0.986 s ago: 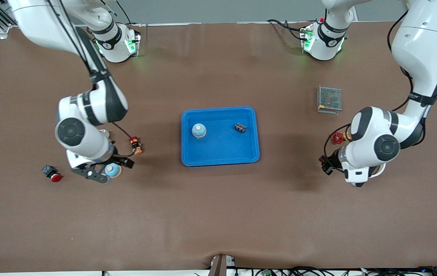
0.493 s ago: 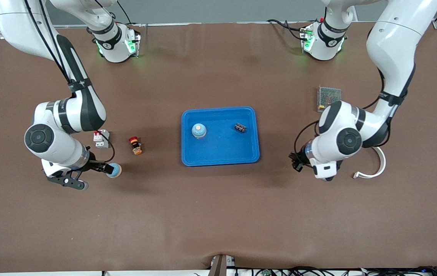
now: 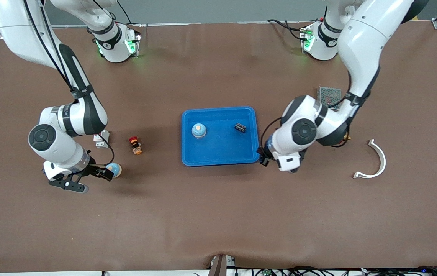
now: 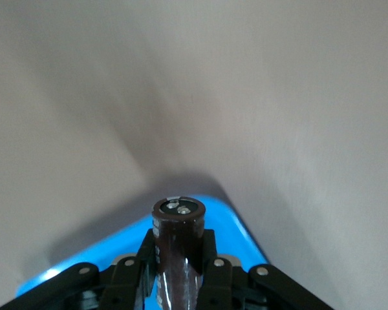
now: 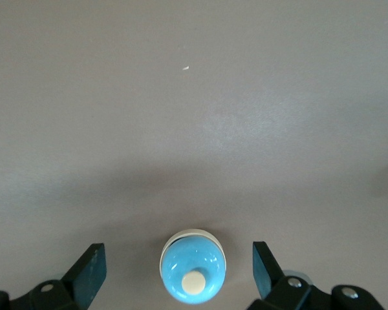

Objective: Place electrolytic capacitor and blue bell in tray
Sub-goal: 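Lower the second capacitor into the tray with the left gripper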

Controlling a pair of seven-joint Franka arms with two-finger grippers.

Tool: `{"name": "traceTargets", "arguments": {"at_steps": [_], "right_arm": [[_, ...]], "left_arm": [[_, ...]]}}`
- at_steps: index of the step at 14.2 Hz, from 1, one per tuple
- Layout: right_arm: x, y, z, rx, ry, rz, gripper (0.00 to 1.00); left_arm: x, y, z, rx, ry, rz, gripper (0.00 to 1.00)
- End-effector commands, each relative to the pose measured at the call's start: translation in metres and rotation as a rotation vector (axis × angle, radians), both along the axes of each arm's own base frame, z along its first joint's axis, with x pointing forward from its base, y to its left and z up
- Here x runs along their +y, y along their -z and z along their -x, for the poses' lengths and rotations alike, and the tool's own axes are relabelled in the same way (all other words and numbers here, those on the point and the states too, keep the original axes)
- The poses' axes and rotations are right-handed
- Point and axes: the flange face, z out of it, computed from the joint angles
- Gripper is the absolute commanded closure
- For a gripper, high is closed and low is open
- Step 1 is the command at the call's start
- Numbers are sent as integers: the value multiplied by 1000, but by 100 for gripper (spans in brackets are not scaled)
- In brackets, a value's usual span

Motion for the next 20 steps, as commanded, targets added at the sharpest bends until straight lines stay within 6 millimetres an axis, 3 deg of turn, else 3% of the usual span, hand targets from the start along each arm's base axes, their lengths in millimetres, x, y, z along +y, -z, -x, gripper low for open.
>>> {"name": "traceTargets", "arguments": {"at_steps": [1,4,11,17,20], "right_arm": [[-10,25,7,-6,-22,-5,0],[-10,47,13,20,-48,5,0],[-6,60,17,37,-54,5,0],[-1,74,22,62,-46,3,0],[0,75,21,62,-44,2,0]], "left_arm": [[-30,4,6,-13,-20,28,100],[-55,18,22,-19,-8,40,100],[-69,49,38,21,-58,22,100],[-73,70,47,32,-36,-10,100],[-66,78,45,33,-33,-36,100]]}}
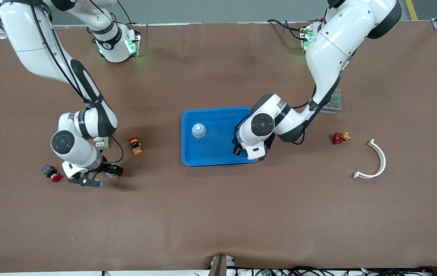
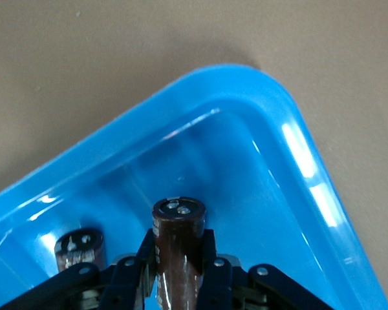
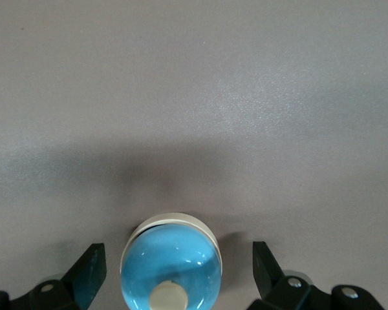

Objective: Place electrolytic capacitor and blue bell in tray
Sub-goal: 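Lower the second capacitor into the tray with the left gripper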

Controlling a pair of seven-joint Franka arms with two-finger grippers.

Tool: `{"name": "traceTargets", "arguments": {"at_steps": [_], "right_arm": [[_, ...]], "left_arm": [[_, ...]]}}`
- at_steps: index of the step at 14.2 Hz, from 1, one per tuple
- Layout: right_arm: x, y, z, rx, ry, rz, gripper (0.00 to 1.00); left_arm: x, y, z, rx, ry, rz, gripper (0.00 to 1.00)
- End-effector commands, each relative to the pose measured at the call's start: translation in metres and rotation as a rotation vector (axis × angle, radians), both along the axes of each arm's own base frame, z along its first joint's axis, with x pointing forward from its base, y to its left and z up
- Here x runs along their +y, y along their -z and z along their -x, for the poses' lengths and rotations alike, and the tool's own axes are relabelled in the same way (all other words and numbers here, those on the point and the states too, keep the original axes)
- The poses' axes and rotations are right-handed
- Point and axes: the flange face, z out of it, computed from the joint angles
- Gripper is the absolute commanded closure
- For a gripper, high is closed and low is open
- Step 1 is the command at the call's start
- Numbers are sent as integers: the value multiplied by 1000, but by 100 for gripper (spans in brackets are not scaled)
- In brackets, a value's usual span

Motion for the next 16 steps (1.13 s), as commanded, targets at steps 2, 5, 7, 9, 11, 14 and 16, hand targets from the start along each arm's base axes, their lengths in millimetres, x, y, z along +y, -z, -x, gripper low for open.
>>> {"name": "traceTargets", "arguments": {"at_steps": [2,5,7,9,11,14,16], "right_arm": [[3,3,0,-4,1,-4,0],[6,2,0,-4,-1,-5,72],[4,2,0,-4,15,-11,100],[4,1,0,5,33,-10,100],[6,-8,0,30,37,-8,100],[17,-43,-9,96,130,-61,100],[24,-64,-15,154,191,-111,100]], "left_arm": [[4,4,-3,-7,-9,-32,98],[4,3,-4,-7,-22,-36,54],[-1,-2,-3,-17,-14,-31,15],[-5,-10,-4,-31,-10,-25,0],[-8,-20,-11,-47,-20,-10,0],[-9,-36,-19,-69,-27,1,0],[-6,-51,-24,-61,-22,-22,0]]}}
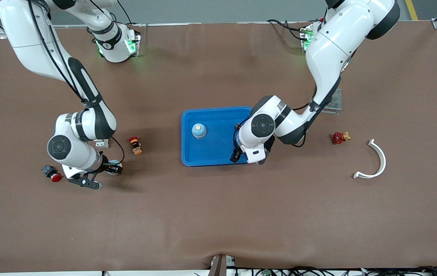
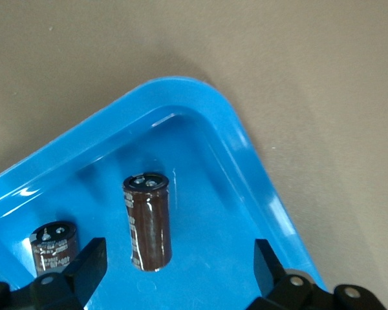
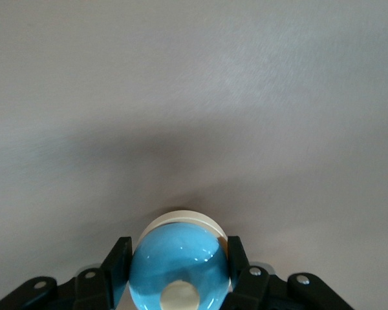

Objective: Place electrolytic capacitor and blue bell in tray
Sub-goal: 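Carry the second bell to the tray while the left gripper withdraws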

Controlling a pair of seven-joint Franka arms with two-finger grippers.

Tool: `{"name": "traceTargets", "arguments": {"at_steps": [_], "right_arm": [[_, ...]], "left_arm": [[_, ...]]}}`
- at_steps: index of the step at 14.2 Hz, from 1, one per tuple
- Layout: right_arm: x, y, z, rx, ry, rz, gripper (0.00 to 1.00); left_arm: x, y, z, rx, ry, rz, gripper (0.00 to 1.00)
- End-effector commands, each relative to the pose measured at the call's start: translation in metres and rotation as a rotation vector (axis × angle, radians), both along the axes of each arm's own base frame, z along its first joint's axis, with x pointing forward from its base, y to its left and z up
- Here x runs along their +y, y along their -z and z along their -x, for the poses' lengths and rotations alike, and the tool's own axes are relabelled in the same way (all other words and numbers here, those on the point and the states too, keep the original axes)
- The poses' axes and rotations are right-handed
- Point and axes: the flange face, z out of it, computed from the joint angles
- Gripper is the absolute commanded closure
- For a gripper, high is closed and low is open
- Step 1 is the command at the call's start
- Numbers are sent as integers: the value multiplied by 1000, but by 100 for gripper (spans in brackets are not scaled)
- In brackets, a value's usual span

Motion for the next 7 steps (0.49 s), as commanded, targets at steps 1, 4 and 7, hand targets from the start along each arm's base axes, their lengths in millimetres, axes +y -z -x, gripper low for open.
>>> {"name": "traceTargets", "arguments": {"at_steps": [1,4,7], "right_arm": [[11,-42,-11,46,108,-71,100],[40,-75,-23,89,300,-138,100],[77,-94,-25,140,541,-218,100]], "left_arm": [[2,-34,-8,-11,-4,-54,0],[11,-75,-18,-62,26,-84,0],[22,-114,-20,-91,126,-101,0]]}}
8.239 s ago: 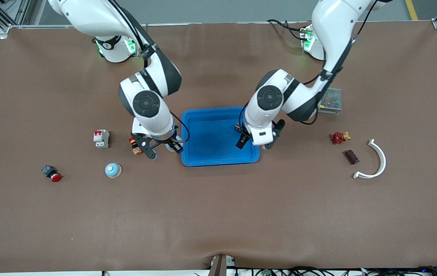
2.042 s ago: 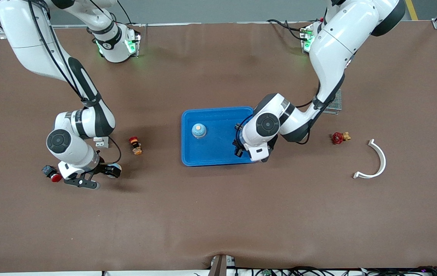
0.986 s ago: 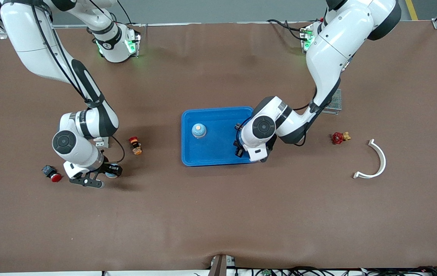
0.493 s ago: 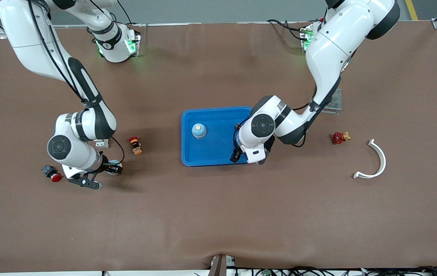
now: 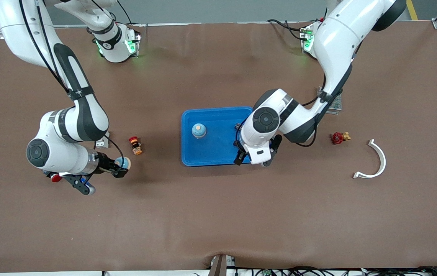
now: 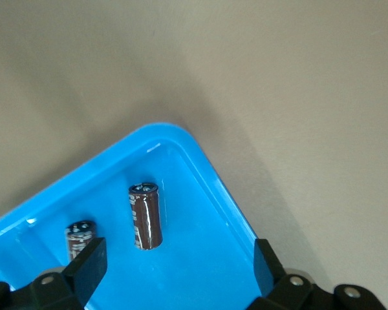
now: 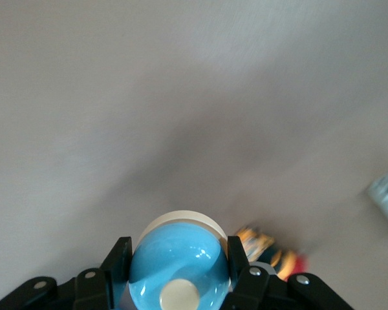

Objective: Place electrolytic capacitor and blue bell in tray
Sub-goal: 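Carry the second bell to the tray while the left gripper withdraws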

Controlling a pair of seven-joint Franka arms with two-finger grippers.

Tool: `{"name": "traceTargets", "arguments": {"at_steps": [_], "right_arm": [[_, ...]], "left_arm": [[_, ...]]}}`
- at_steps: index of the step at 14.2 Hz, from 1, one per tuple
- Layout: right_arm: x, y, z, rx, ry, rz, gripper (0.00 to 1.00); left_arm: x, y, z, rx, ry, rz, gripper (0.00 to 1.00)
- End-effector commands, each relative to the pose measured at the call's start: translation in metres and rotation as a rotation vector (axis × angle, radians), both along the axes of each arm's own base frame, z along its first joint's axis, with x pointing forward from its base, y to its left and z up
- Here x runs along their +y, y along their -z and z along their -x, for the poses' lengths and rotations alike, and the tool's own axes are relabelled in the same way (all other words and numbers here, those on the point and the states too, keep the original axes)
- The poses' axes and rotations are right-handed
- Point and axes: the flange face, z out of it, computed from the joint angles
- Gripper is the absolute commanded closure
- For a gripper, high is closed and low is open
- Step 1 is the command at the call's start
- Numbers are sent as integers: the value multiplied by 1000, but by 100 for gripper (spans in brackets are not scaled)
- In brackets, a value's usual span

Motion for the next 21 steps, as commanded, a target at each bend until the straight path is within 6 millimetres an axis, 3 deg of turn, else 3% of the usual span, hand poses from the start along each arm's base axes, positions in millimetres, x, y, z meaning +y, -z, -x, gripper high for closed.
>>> {"name": "traceTargets", "arguments": {"at_steps": [1,4,7,11,16,18,21], "right_arm": [[33,-18,-3,58,207,-77,100],[65,-21,4,122,334,-124,100],[118,-32,14,220,530,-193,100],[172,-32,29,248,608,-197,100],[243,6,60,230,600,-156,100],[255,14,69,209,568,-123,100],[273,28,85,166,555,-7,100]], "left_arm": [[18,-37,-1,-22,84,-47,0],[50,-76,-14,-47,88,-65,0],[90,-110,-24,-46,187,-80,0],[125,-137,-28,-33,303,-100,0],[168,-165,-32,-22,396,-107,0],[178,-180,-30,-30,432,-116,0],[212,-195,-30,-1,521,-127,0]]}}
